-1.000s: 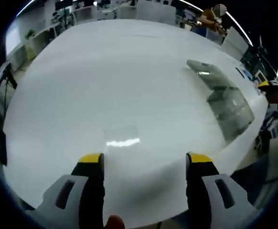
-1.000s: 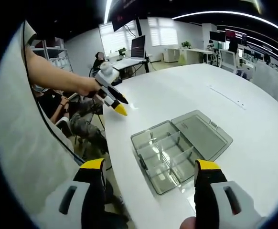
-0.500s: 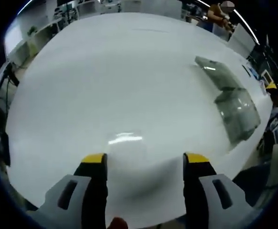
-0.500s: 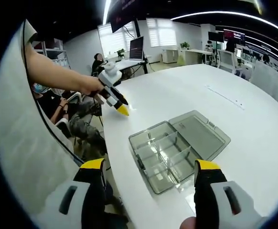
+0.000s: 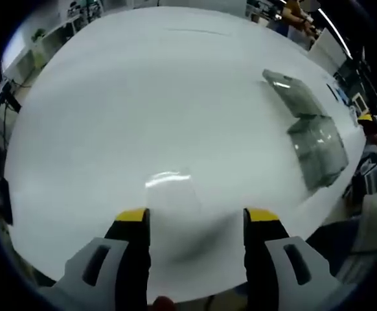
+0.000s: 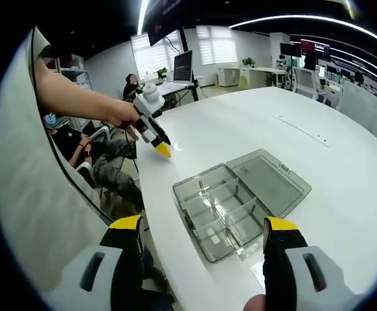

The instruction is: Insert the divider into the dual guide fixture by aligning both edges with the guide slots and pushing it downward to the bottom, including one-sided entry, uneven engagement, binding, and posture correction.

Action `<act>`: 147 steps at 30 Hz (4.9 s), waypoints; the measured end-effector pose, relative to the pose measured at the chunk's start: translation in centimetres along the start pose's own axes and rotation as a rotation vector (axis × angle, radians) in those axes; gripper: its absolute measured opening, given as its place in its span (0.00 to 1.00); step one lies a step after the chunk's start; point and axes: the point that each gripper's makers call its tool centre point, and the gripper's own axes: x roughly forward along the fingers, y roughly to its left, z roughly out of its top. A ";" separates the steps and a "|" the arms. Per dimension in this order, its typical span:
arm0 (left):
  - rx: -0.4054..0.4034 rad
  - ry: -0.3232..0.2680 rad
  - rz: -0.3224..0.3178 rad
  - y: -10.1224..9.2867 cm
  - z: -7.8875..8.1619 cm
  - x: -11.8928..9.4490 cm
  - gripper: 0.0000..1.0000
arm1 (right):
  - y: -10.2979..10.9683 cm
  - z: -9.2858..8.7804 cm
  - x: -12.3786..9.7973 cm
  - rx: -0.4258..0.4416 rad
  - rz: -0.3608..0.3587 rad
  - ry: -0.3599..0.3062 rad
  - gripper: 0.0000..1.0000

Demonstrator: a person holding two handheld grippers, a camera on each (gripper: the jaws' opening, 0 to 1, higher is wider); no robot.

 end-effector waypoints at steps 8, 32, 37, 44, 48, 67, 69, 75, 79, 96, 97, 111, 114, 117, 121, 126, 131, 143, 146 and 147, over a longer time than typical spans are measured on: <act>-0.003 0.015 -0.047 -1.8 -0.2 0.1 0.49 | 0.1 0.0 0.0 0.003 0.000 -0.002 0.73; 0.491 -0.020 -0.068 -2.0 2.4 0.6 0.41 | -0.4 -0.6 -0.4 0.016 -0.016 0.004 0.72; 0.595 0.008 -0.093 -2.5 2.5 1.2 0.42 | -0.6 -0.6 -0.5 0.022 -0.023 0.005 0.72; 0.684 0.061 -0.111 -2.7 2.4 1.6 0.42 | -0.7 -0.6 -0.5 0.028 -0.028 0.004 0.72; 0.710 0.092 -0.116 -2.3 2.2 1.6 0.41 | -0.8 -0.7 -0.5 0.030 -0.029 0.007 0.72; 0.808 0.180 -0.122 -1.6 1.4 1.8 0.31 | -1.0 -0.3 -0.3 0.031 -0.031 0.005 0.72; 0.836 0.164 -0.109 -1.3 2.1 1.9 0.31 | -1.0 -0.4 -0.3 0.030 -0.029 0.007 0.72; 0.819 0.154 -0.111 -1.2 2.1 1.8 0.30 | -1.1 -0.2 -0.2 0.029 -0.029 0.004 0.72; 0.820 0.151 -0.111 -1.3 2.2 1.8 0.30 | -1.1 -0.1 -0.2 0.027 -0.028 0.004 0.72; 0.760 0.115 -0.133 -0.8 2.7 1.2 0.32 | -1.1 -0.4 -0.2 0.032 -0.027 0.006 0.72; 0.766 0.117 -0.134 -1.0 2.7 1.3 0.33 | -1.1 -0.3 -0.2 0.032 -0.027 0.006 0.72; 0.810 0.149 -0.094 -0.9 2.7 2.0 0.30 | -1.1 -0.6 -0.5 0.032 -0.036 0.006 0.72; 0.809 0.161 -0.092 -1.1 2.6 2.0 0.30 | -1.0 -0.5 -0.5 0.033 -0.037 0.003 0.72; 0.805 0.162 -0.092 -1.1 2.6 2.0 0.30 | -1.0 -0.5 -0.5 0.032 -0.036 0.004 0.72; 0.793 0.162 -0.092 -1.1 2.6 2.0 0.29 | -1.0 -0.4 -0.4 0.031 -0.035 0.002 0.72; 0.799 0.182 -0.080 -1.1 2.6 2.1 0.27 | -1.0 -0.2 -0.3 0.029 -0.034 -0.001 0.71; 0.816 0.197 -0.073 -1.1 2.6 2.1 0.26 | -1.0 -0.1 -0.2 0.031 -0.035 -0.004 0.71; 0.847 0.242 -0.057 -1.5 2.4 2.0 0.26 | -1.4 0.2 -0.5 0.024 -0.043 -0.004 0.71; 0.861 0.251 -0.055 -1.6 2.2 2.0 0.25 | -1.4 0.2 -0.6 0.022 -0.044 -0.005 0.71; 0.869 0.248 -0.056 -1.7 2.3 1.9 0.25 | -1.4 0.3 -0.6 0.021 -0.044 -0.004 0.71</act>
